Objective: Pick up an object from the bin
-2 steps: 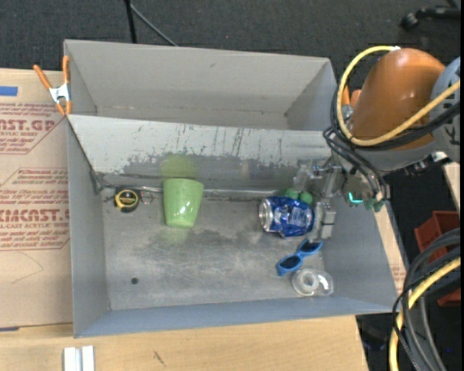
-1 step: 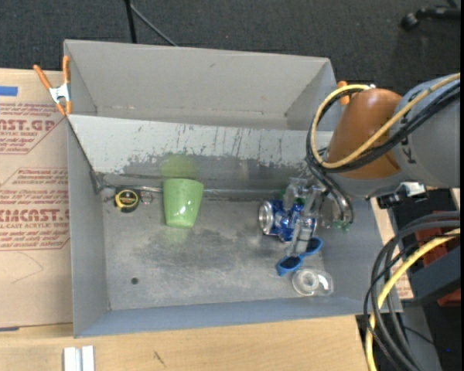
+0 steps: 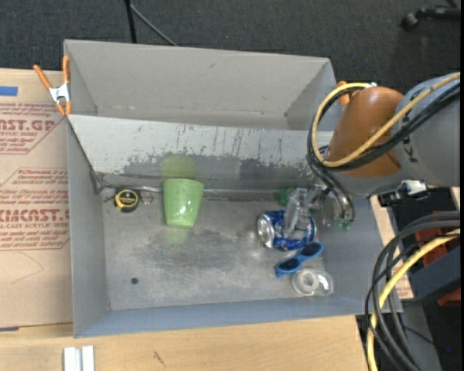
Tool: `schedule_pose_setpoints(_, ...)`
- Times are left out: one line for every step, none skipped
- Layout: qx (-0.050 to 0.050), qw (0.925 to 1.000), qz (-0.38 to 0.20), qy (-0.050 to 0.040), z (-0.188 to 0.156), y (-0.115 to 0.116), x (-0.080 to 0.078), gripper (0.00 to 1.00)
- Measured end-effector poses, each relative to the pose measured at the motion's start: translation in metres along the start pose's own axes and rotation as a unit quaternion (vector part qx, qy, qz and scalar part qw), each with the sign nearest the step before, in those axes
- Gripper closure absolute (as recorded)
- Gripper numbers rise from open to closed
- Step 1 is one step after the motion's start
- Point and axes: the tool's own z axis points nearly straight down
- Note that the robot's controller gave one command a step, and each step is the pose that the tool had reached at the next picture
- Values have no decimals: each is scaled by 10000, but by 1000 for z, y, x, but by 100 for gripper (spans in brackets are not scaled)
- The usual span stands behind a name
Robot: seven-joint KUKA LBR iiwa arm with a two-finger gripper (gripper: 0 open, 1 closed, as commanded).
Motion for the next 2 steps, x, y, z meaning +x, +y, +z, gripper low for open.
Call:
schedule_pose_setpoints(5,9981,608,-7,-21,-58,-4,100)
schedule_pose_setpoints(2,9983,591,3,-20,-56,-3,0)
